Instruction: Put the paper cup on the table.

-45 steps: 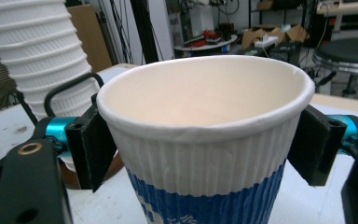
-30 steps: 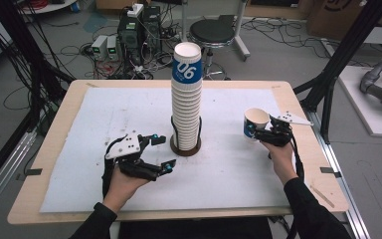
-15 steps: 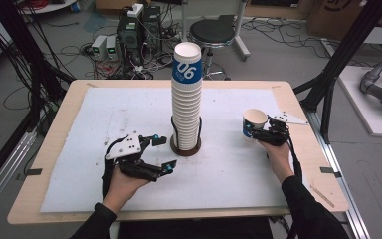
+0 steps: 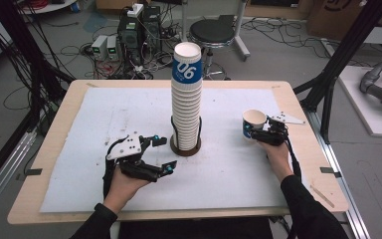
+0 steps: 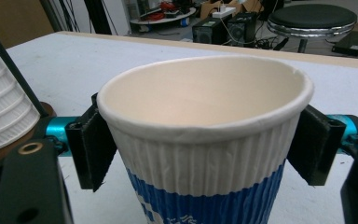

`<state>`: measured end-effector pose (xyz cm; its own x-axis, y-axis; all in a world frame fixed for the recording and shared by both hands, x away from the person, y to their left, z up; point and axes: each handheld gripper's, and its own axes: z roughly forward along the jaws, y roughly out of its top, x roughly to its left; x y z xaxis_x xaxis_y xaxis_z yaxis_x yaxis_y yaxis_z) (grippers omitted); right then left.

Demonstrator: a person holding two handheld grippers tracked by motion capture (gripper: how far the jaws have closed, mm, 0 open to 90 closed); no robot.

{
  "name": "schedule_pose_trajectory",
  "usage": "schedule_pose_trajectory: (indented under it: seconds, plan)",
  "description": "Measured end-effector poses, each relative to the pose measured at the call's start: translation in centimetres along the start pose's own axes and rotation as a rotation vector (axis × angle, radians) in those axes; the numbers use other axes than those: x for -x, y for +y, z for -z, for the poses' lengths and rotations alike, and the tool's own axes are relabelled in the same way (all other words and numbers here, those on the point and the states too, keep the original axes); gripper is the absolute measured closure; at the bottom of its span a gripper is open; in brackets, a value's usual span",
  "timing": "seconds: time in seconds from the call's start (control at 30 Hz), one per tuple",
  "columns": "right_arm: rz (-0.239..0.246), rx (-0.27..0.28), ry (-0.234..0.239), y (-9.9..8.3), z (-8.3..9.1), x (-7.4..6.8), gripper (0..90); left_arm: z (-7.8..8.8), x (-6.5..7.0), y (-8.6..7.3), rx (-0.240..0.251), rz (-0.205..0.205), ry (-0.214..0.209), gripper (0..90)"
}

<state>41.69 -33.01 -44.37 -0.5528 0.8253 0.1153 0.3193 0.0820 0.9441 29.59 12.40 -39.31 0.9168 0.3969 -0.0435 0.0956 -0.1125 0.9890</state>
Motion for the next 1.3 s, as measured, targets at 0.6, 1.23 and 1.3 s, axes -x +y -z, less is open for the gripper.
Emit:
schedule_pose_trajectory:
  seconds: [0.6,1.23,1.3]
  plan:
    - [0.009,-0.041,-0.025,0.16,0.37,-0.12,18.3,-0.41,-0.12,0.01,-0.005,-0.001,-0.013,16.6]
    - [0.038,-0.113,-0.040,0.16,0.50,-0.67,13.5,-0.64,-0.19,0.05,-0.006,-0.001,-0.019,16.6]
    - [0.045,-0.111,-0.047,0.21,0.52,-0.72,13.4,-0.66,-0.19,0.06,-0.008,-0.004,-0.019,16.6]
